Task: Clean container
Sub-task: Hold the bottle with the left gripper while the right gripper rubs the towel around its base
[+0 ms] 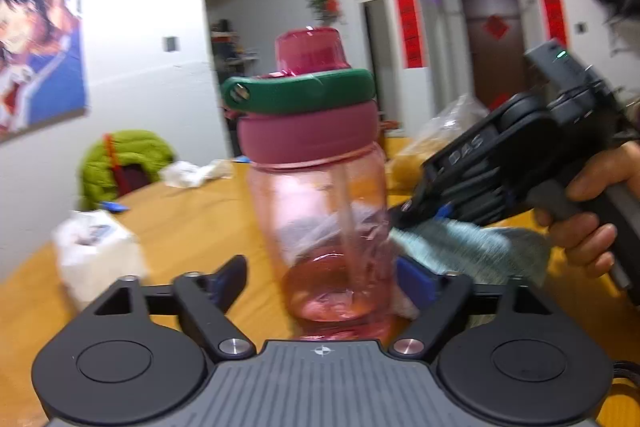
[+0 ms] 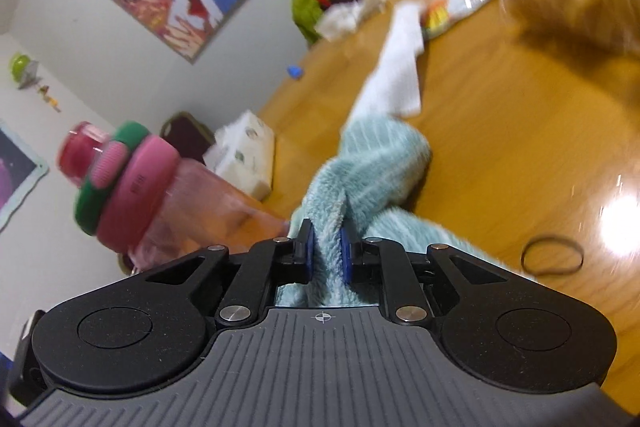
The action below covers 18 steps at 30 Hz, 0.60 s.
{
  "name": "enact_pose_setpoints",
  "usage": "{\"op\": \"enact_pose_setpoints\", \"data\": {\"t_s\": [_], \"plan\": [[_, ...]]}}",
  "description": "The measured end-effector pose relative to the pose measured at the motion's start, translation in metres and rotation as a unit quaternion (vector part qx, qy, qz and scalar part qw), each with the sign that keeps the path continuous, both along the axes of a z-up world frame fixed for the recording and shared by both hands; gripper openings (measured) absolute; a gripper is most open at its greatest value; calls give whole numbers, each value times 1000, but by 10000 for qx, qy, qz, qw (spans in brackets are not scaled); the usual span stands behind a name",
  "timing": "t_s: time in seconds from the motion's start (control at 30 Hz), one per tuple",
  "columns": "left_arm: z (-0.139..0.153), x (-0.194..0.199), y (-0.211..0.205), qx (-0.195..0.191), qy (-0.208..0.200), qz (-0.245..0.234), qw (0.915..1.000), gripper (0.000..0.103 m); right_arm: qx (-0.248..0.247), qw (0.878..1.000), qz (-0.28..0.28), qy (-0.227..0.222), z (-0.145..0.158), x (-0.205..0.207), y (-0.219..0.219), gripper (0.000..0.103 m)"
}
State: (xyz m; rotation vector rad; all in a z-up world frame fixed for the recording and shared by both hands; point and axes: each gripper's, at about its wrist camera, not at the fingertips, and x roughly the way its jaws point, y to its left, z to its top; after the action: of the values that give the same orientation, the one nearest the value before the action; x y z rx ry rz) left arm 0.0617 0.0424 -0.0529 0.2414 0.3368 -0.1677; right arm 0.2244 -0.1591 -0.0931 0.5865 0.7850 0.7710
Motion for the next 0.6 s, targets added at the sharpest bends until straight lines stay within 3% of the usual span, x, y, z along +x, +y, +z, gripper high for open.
{"op": "enact_pose_setpoints", "data": {"t_s": [0.07, 0.17, 0.23, 0.33, 0.5, 0.6], "plan": [[3, -6, -7, 266, -1, 205, 9994, 84, 146, 9996, -145, -209, 5, -1, -5, 18], [5, -12, -12, 163, 154, -163, 9996, 80, 541, 9971, -341, -409, 12, -2, -12, 18], [3, -12, -14, 112, 189, -435, 9988, 80, 833, 9956, -294, -311, 10, 4, -11, 18], [-1, -9, -13, 204, -3, -464, 9987, 78, 1159, 9932, -30, -98, 6, 13, -2, 18], [0, 7, 5, -105, -61, -355, 9993, 78, 842, 9960, 274, -125, 14, 7, 1, 18], [0, 15, 13, -185, -80, -364, 9991, 75, 617, 9953, 736, -100, 21, 1, 3, 18]]}}
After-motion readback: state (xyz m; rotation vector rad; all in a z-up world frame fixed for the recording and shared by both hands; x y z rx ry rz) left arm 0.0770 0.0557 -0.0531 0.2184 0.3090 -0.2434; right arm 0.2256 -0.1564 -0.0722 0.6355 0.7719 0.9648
